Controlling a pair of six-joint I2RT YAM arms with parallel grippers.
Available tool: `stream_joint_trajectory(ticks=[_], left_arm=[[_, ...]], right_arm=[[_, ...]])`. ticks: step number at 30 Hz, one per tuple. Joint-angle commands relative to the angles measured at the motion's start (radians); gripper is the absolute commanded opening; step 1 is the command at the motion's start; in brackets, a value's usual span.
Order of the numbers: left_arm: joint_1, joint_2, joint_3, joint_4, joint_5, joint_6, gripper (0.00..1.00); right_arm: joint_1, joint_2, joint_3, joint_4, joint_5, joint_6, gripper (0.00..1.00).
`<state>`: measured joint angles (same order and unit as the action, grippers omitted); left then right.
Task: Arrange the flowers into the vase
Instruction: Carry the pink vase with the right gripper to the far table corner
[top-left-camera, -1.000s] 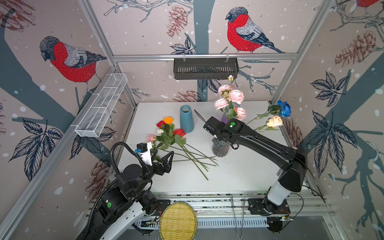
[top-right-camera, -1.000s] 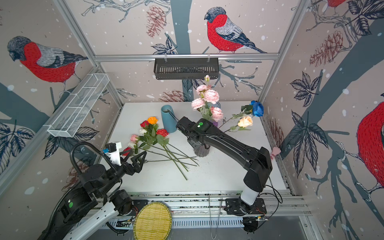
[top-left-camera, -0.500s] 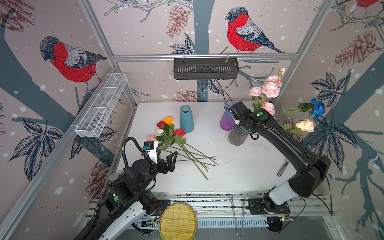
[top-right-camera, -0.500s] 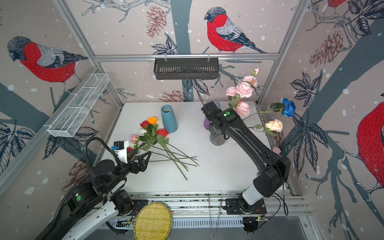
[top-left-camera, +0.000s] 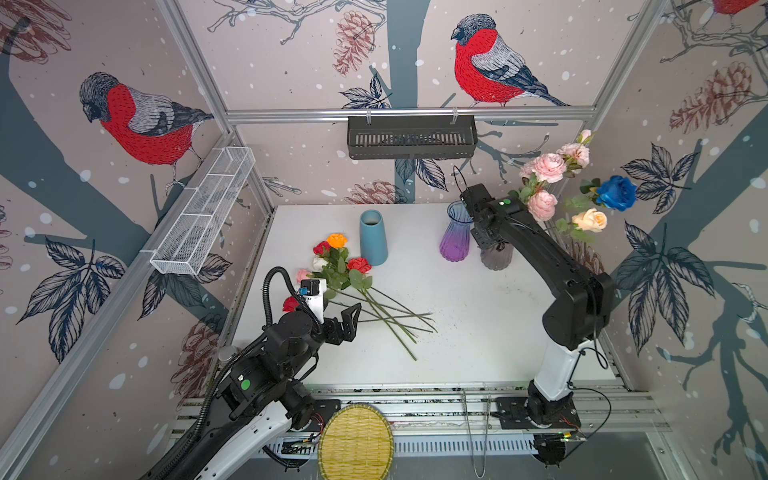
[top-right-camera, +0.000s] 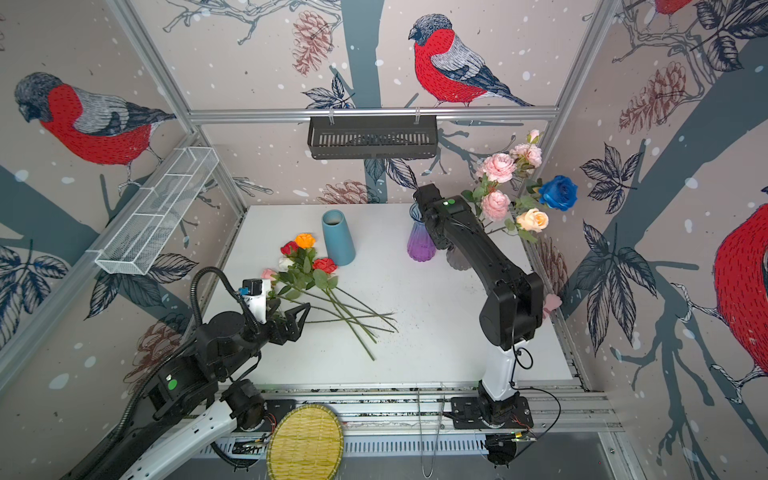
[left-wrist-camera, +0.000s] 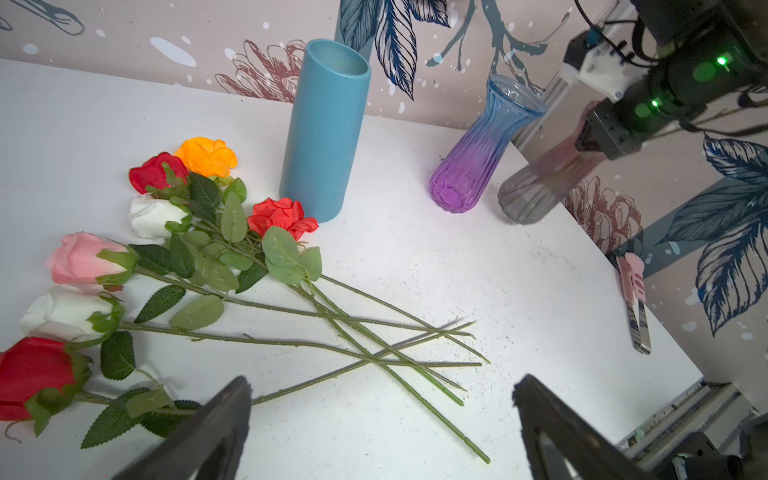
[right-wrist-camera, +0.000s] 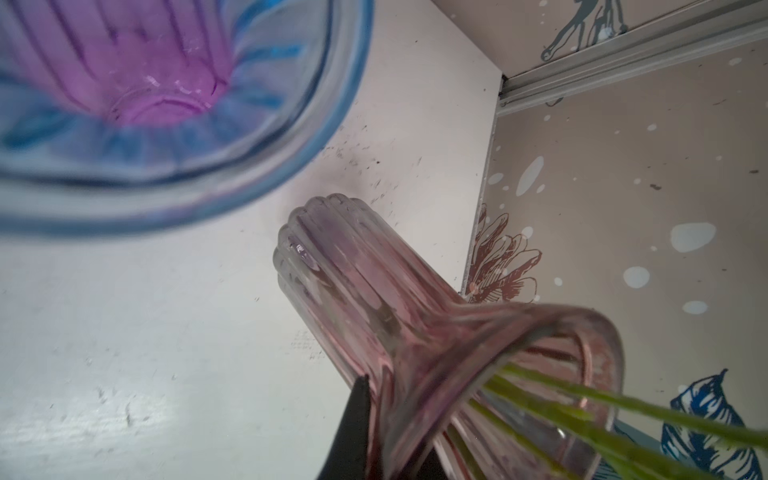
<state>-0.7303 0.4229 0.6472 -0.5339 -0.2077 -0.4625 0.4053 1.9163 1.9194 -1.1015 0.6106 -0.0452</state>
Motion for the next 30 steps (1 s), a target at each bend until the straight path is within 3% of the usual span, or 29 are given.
stream_joint_trajectory(ticks=[1, 7, 17, 22, 30], left_arm=[[0.0, 0.017, -0.003, 0.039, 0.022, 0.016, 0.98], [-0.013, 0.011, -0.006, 0.041, 0.021, 0.014, 0.98], [-0.015, 0.066, -0.011, 0.052, 0.047, 0.024, 0.98], [-0.015, 0.053, -0.012, 0.052, 0.042, 0.022, 0.98], [-0.017, 0.04, -0.014, 0.052, 0.043, 0.022, 0.98]], right_arm=[[-0.02, 0.048, 0.084, 0.057, 0.14, -0.039, 0.02], [-0.112, 0.085, 0.163, 0.089, 0.068, -0.084, 0.02], [-0.248, 0.018, 0.094, 0.142, -0.136, -0.173, 0.04], [-0.262, 0.021, 0.064, 0.169, -0.109, -0.182, 0.06], [-0.26, 0.08, 0.06, 0.226, 0.034, -0.183, 0.06]])
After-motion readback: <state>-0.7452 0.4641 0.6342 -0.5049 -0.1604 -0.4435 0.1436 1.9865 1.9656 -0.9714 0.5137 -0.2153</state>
